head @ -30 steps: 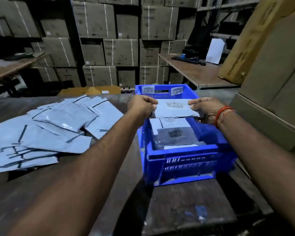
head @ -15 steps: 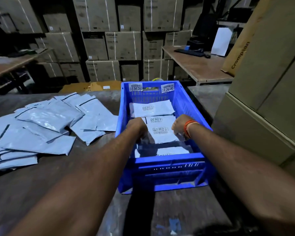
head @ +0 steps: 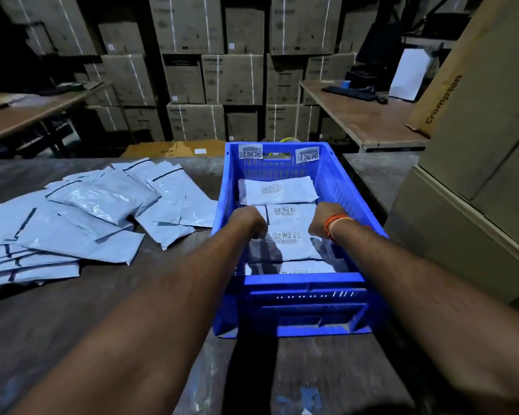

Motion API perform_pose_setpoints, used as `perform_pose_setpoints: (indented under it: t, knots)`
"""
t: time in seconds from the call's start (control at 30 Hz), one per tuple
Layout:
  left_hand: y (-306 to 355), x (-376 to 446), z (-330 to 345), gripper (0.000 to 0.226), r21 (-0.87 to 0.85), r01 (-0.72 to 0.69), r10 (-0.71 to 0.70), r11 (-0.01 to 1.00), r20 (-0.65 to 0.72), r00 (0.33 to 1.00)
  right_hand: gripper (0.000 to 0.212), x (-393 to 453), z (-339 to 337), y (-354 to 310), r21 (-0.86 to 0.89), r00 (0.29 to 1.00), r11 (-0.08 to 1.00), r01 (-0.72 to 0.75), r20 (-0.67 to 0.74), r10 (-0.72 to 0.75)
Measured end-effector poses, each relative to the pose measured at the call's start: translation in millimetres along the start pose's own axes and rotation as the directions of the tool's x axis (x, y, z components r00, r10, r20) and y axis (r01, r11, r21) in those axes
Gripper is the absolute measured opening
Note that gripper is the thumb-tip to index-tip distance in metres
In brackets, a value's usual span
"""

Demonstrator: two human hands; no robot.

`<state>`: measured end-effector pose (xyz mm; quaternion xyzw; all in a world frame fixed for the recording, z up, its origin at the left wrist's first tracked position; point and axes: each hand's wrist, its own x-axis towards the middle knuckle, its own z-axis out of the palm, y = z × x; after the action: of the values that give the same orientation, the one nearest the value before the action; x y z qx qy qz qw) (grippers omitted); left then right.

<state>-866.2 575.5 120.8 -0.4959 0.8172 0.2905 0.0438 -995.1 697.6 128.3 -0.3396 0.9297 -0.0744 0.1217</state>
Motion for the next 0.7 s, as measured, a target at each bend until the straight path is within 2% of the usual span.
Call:
perform_pose_setpoints:
  t: [0.1, 0.23, 0.3, 0.53, 0.63, 0.7]
  knots:
    - [7, 1, -23, 0.027, 0.037, -0.176, 0.179, 0.984, -0.079, 0.981, 0.027, 3, -15, -24, 0.077, 0.991, 0.992, 0.102, -0.095, -0.094]
    - [-1, -10, -71, 0.023, -0.144, -0.289, 0.239, 0.947, -0.291, 0.926, 0.015, 3, -36, -80, 0.273, 0.956, 0.927, 0.258, -0.207, -0.206]
    - [-19, -11, -101, 0.024, -0.186, -0.316, 0.231, 0.931, -0.371, 0.899, 0.015, 3, -43, -112, 0.292, 0.935, 0.899, 0.326, -0.239, -0.261]
    - [-129, 20, -167, 0.018, -0.284, -0.231, 0.096, 0.931, -0.419, 0.903, 0.015, 14, -44, -227, 0.273, 0.913, 0.883, 0.381, -0.263, -0.312]
    - [-176, 40, -173, 0.017, -0.267, -0.188, 0.076, 0.945, -0.378, 0.923, 0.02, 14, -23, -279, 0.196, 0.919, 0.91, 0.367, -0.232, -0.32]
    - [-206, 54, -173, 0.018, -0.235, -0.166, 0.079, 0.958, -0.34, 0.937, 0.024, 13, 3, -308, 0.08, 0.921, 0.93, 0.36, -0.192, -0.34]
